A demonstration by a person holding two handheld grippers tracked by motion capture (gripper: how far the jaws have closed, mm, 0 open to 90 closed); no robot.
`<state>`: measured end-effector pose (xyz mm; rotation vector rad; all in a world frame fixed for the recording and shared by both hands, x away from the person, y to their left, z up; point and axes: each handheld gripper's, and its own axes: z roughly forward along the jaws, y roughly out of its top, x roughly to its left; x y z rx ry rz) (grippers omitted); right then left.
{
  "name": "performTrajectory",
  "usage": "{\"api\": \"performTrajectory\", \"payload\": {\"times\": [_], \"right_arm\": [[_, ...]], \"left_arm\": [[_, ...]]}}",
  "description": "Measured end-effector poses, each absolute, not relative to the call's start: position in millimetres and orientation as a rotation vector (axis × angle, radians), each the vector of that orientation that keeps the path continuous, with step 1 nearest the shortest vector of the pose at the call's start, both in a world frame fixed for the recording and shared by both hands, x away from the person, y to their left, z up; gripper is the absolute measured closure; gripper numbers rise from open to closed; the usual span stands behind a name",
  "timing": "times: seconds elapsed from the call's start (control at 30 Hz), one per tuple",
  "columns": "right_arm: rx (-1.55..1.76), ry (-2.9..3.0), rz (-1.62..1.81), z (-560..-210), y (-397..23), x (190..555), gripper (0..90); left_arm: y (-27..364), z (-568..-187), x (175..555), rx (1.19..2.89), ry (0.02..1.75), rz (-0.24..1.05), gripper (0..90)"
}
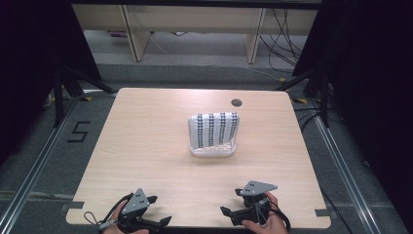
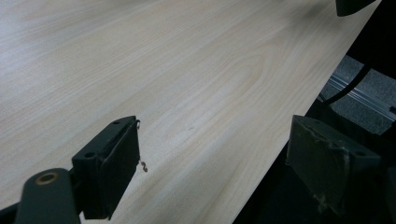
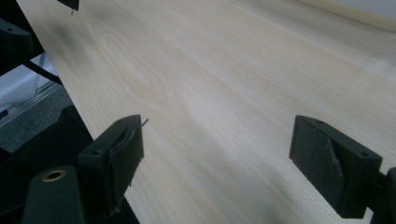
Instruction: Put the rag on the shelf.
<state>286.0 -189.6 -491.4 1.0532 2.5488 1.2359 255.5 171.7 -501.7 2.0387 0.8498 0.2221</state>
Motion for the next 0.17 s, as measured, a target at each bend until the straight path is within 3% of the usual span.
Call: {"api": "performTrajectory", "payload": {"times": [0.17], "right_arm": [[1.051,2.551,1.238,-491.8,-189.6,286.1,18.7]], "left_arm": [[173.4,-501.3,258.7,2.043,0.855,0.230,16.7]]}}
